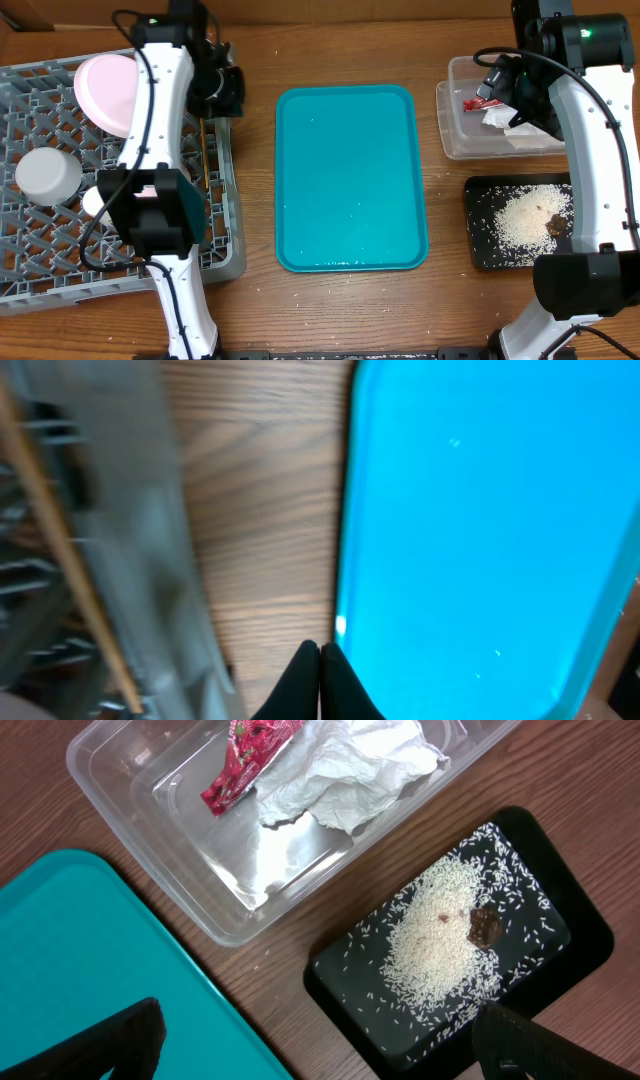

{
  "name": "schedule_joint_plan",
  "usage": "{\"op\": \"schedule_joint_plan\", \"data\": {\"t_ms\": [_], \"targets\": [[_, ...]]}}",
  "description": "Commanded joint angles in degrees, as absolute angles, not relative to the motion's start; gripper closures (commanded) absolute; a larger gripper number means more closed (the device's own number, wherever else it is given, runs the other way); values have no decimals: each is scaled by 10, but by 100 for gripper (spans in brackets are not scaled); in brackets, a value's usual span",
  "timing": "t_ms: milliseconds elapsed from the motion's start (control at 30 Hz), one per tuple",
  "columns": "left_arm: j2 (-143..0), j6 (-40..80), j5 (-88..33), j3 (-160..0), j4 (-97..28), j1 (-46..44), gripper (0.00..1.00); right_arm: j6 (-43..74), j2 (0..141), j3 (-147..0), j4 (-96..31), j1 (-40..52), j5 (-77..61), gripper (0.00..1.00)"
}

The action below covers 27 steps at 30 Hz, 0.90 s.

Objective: Sort waste into correct bins and load items into the dishwasher

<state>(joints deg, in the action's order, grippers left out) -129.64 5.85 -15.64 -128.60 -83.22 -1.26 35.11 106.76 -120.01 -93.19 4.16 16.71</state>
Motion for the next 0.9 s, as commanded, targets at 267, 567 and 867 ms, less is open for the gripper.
{"op": "schedule_joint_plan", "data": {"t_ms": [267,567,867], "targets": [[-1281,153,-74,-1268,-918,-119,96,346,1054,-1211,-931,41,169,0],[-1281,271,28,-1199,-941,-144,96,347,1054,-1211,-931,41,169,0],[-1281,271,11,-1137,-925,-144,96,347,1054,-1211,-931,41,169,0]]}}
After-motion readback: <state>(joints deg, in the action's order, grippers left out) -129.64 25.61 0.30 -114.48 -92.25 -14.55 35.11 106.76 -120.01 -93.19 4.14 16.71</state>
